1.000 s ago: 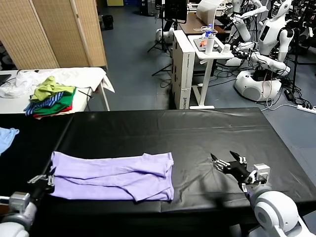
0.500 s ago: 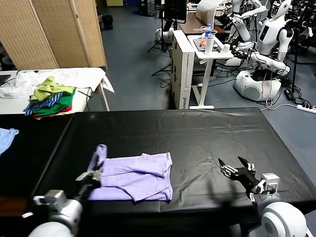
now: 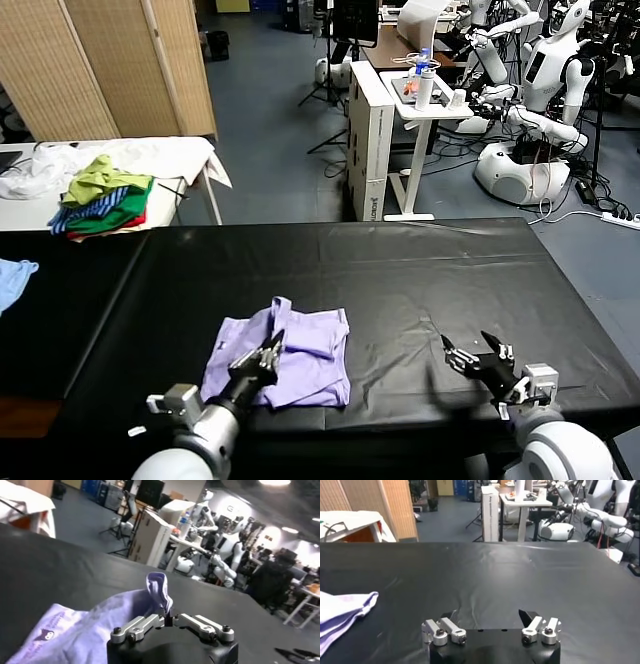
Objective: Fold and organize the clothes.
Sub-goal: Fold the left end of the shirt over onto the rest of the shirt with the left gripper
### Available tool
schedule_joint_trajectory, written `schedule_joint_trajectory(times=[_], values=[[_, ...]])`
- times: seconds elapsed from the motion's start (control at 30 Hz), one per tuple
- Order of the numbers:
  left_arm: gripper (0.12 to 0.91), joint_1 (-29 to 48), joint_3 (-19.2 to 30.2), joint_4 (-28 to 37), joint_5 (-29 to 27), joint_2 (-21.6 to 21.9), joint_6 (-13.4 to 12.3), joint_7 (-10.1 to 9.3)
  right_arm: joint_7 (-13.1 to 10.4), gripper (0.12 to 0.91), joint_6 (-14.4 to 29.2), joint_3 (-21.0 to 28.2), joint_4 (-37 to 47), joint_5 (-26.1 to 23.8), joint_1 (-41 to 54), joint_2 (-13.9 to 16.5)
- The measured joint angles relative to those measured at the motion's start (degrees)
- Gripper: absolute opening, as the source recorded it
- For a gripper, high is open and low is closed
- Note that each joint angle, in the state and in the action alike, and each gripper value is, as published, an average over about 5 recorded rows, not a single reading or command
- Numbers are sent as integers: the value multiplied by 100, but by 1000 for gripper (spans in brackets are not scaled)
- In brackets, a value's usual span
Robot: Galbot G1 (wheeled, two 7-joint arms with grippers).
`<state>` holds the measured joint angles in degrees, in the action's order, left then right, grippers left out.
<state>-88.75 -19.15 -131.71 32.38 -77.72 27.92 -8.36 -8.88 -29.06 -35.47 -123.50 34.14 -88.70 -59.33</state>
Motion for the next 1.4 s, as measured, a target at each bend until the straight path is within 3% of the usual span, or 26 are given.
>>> schedule_joint_trajectory(times=[0.43, 1.1, 1.2, 1.4], values=[[185, 208, 278, 71, 96, -74, 70, 45, 1, 907, -11, 40, 36, -66, 35, -62], [194, 449, 582, 811, -642, -367, -161, 245, 62, 907, -28, 241, 57, -172, 92, -21], [297, 478, 628, 863, -649, -436, -172, 248, 175, 907, -29, 356, 81, -150, 174, 71], [674, 571, 664, 821, -540, -638, -180, 211, 511, 907, 34, 689, 16, 127, 405, 412]])
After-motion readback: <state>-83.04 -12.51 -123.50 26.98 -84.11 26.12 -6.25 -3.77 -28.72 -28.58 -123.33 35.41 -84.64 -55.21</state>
